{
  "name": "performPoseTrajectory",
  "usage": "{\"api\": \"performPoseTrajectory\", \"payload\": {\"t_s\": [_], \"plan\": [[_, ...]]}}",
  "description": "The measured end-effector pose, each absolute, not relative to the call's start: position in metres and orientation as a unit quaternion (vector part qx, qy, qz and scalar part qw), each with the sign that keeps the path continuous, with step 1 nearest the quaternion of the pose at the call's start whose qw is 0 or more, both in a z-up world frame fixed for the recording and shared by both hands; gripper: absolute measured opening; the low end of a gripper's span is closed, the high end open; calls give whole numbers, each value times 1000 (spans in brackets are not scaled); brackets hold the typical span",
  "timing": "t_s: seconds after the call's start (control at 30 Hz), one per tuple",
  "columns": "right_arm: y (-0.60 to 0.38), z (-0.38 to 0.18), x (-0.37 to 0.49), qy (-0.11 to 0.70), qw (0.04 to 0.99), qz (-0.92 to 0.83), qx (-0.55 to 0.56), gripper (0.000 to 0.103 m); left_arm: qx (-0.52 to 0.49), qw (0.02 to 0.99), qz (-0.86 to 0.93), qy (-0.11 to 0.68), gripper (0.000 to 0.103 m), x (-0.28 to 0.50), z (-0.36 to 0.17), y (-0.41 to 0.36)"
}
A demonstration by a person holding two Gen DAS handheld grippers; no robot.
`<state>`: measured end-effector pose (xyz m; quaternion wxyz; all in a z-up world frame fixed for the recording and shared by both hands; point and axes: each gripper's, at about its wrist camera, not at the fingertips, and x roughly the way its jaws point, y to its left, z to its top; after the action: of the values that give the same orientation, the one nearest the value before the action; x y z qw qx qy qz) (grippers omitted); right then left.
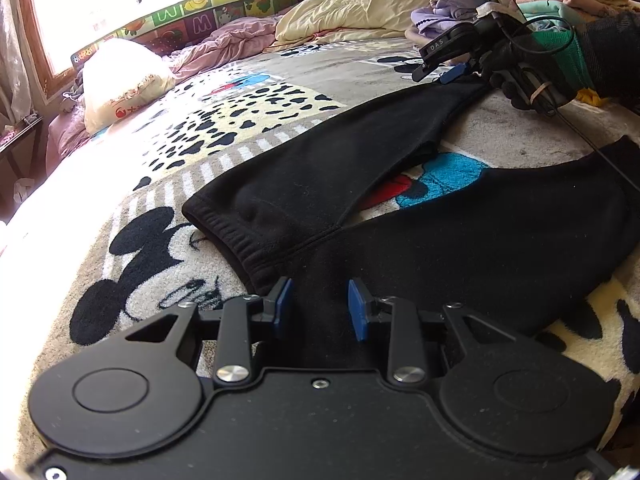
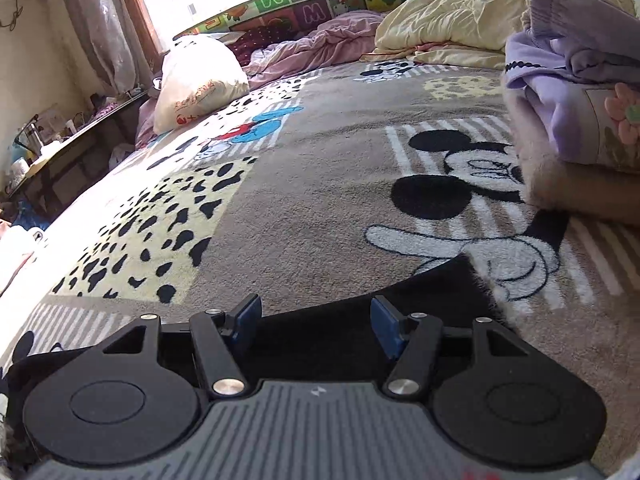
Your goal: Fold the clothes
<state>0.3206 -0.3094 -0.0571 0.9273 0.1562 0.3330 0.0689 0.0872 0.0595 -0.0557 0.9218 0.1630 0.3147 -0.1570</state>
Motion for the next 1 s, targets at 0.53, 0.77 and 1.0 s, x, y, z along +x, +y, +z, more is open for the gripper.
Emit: {"api": "performPoseTrajectory", "payload": {"t_s": [0.53, 0.77, 1.0], "plan": [[-319, 6, 206, 313, 945, 96, 27, 70, 163, 927, -148, 305, 29, 83, -58, 58], [-333, 78, 98, 263, 953, 133, -72, 70, 141, 931, -135, 309, 47, 80, -49, 61], [-310, 53, -6, 260, 907, 166, -288, 64, 229, 936, -95, 249, 57, 41, -30, 55]]}}
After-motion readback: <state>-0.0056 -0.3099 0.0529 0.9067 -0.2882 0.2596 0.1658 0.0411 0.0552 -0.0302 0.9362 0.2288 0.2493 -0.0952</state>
